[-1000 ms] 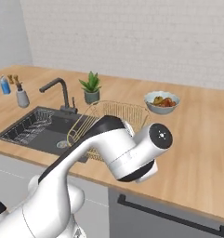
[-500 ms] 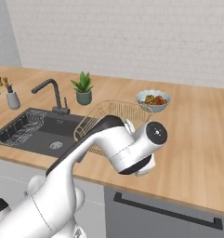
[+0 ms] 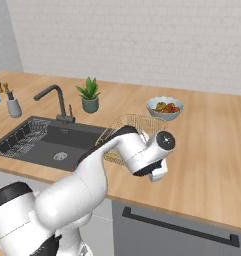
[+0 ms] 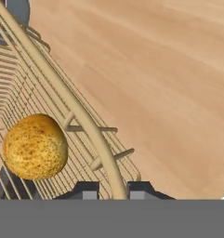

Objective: Open the cabinet, pick up the bread from the cabinet and place it in the basket. Then move the basket to the dining counter.

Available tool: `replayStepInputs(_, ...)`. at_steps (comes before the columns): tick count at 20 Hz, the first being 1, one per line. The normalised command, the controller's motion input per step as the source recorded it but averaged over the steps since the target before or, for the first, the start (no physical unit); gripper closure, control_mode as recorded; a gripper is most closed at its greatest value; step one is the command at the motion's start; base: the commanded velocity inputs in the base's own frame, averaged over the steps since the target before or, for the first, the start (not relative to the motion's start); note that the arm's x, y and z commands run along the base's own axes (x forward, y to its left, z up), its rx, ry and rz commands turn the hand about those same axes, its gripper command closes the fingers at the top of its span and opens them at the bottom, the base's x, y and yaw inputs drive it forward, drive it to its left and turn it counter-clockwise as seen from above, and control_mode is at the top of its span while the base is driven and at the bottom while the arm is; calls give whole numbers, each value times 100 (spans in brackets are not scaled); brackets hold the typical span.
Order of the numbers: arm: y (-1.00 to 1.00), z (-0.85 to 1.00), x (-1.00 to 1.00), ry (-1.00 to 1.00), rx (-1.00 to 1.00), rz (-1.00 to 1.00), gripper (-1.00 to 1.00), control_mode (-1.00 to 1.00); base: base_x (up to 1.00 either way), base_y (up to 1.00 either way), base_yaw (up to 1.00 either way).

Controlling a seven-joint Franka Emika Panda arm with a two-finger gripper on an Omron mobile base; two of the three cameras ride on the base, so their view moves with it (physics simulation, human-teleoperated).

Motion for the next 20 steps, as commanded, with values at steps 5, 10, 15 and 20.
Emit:
replayStepInputs(5, -48, -60, 98, 16, 0, 2, 100, -100, 0, 0, 0)
replayStepInputs(10, -46, -46, 68, 14, 0, 0, 100, -100, 0, 0, 0)
replayStepInputs(15, -38, -27, 21, 6, 0, 0, 100, -100, 0, 0, 0)
replayStepInputs(20, -14, -2, -5, -3, 3, 0, -100, -100, 0, 0, 0)
